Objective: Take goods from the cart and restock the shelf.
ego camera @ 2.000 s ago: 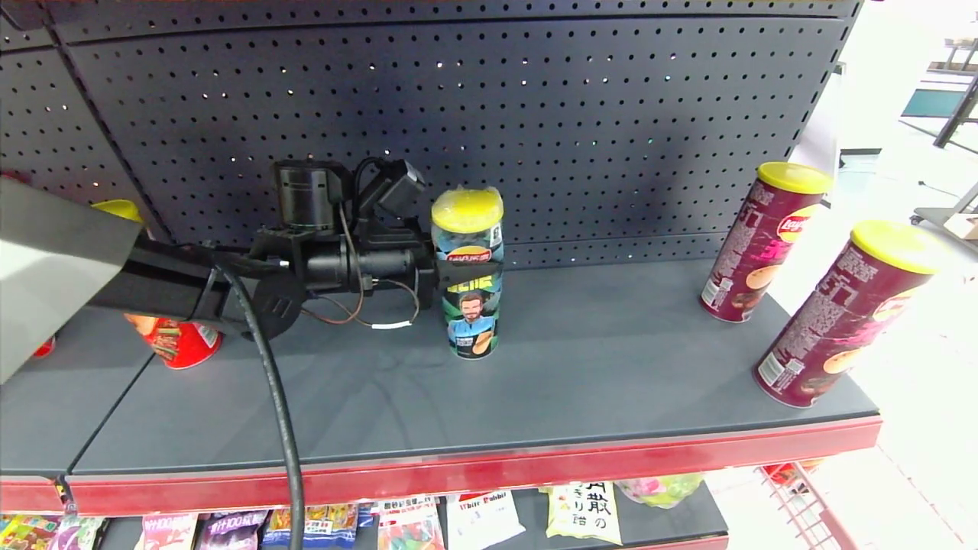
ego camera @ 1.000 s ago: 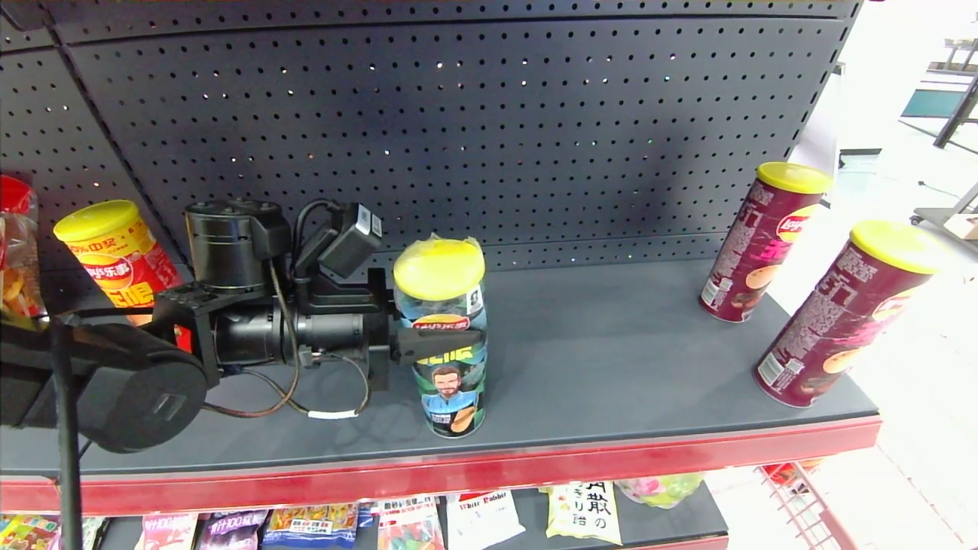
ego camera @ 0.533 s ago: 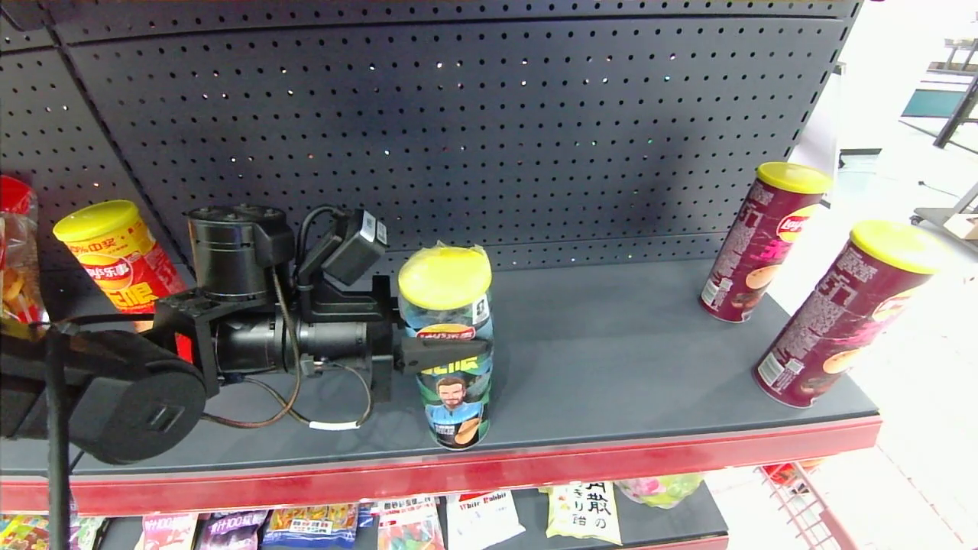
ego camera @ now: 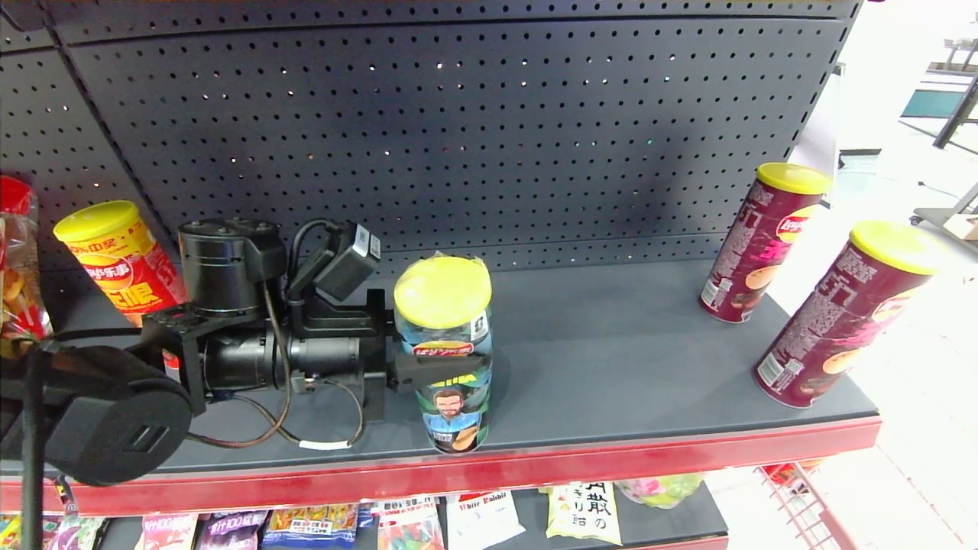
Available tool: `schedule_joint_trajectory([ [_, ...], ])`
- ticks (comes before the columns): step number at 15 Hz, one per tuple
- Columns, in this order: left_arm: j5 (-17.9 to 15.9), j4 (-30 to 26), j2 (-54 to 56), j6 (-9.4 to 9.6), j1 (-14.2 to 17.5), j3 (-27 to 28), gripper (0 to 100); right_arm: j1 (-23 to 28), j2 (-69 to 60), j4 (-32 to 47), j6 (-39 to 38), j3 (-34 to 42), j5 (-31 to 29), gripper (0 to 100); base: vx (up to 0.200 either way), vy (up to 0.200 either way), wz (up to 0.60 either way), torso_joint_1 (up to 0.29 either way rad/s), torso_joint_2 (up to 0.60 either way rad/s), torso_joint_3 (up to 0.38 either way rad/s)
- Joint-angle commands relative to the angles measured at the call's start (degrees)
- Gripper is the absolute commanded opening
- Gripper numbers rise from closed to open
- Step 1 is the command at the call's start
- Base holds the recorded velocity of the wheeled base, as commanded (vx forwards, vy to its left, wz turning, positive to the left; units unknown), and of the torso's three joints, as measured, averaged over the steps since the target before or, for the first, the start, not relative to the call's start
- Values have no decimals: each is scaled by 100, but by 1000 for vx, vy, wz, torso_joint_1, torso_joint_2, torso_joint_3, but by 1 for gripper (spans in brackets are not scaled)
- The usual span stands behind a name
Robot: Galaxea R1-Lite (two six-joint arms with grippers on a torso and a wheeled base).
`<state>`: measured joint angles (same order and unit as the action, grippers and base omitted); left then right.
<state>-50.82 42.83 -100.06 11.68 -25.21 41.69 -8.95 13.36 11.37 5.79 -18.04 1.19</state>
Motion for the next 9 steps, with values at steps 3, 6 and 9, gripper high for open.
schedule_joint_trajectory([
  [3,29,7,-13,1,7,-3,100,-2,0,-4,1,11,4,0,0,0,0,0,0,0],
  [6,81,42,118,27,130,-223,100,-46,246,-30,10,-103,56,0,0,0,0,0,0,0],
  [9,81,50,523,54,543,-768,100,-186,1257,-30,10,-780,522,0,0,0,0,0,0,0],
])
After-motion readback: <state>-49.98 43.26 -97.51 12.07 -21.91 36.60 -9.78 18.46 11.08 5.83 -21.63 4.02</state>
